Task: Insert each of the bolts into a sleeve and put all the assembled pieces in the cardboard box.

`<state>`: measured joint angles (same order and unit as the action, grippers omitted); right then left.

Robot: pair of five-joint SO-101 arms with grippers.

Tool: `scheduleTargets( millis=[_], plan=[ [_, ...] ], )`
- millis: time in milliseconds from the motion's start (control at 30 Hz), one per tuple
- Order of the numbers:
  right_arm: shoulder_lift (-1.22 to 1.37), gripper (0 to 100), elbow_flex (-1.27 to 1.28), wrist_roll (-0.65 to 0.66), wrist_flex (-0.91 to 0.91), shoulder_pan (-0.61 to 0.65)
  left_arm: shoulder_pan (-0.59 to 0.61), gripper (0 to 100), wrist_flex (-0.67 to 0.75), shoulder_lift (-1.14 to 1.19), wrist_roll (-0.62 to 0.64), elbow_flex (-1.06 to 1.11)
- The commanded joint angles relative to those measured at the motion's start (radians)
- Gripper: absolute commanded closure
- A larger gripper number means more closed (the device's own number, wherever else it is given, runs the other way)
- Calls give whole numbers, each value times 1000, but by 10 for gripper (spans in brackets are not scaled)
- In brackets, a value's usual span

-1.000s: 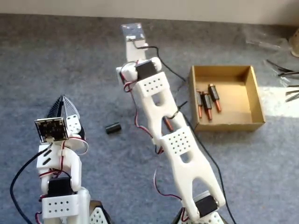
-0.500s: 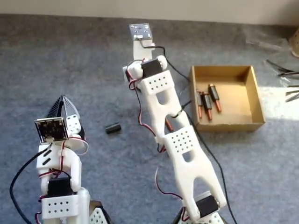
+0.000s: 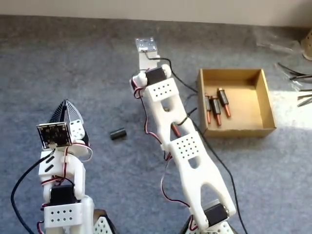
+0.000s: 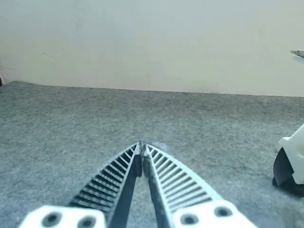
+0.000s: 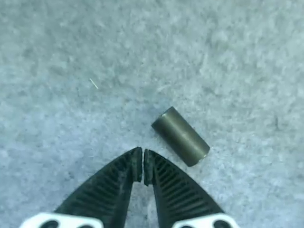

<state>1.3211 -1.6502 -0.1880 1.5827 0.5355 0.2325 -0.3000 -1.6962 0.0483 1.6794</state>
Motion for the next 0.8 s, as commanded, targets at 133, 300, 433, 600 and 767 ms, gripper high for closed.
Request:
scheduleTargets(
  millis=[133,300,433,600,767],
  plan=[
    [-42,993,-93,-2,5,-1,13,973,18,2,-6,24],
    [-151,993,-93,-2,82,45,13,973,18,2,-6,24],
    [-240,993,-93,-2,148,70,13,973,18,2,-6,24],
    [-341,993,-88,130,179,38,13,973,18,2,-6,24],
    [-386,993,-85,270,180,19,13,973,18,2,-6,24]
  ],
)
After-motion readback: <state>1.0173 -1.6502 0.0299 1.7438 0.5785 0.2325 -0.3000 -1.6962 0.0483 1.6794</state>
